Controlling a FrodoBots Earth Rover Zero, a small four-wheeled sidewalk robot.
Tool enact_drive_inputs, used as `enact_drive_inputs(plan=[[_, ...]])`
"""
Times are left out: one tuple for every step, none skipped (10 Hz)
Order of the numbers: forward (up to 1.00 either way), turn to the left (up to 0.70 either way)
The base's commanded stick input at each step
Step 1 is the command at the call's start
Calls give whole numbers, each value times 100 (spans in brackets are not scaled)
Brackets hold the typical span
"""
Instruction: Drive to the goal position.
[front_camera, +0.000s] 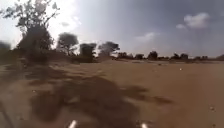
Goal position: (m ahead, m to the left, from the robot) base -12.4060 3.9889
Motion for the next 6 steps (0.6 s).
enact_drive_inputs(plan=[[100, 0], [100, 0], [100, 0], [100, 0], [100, 0], [100, -27]])
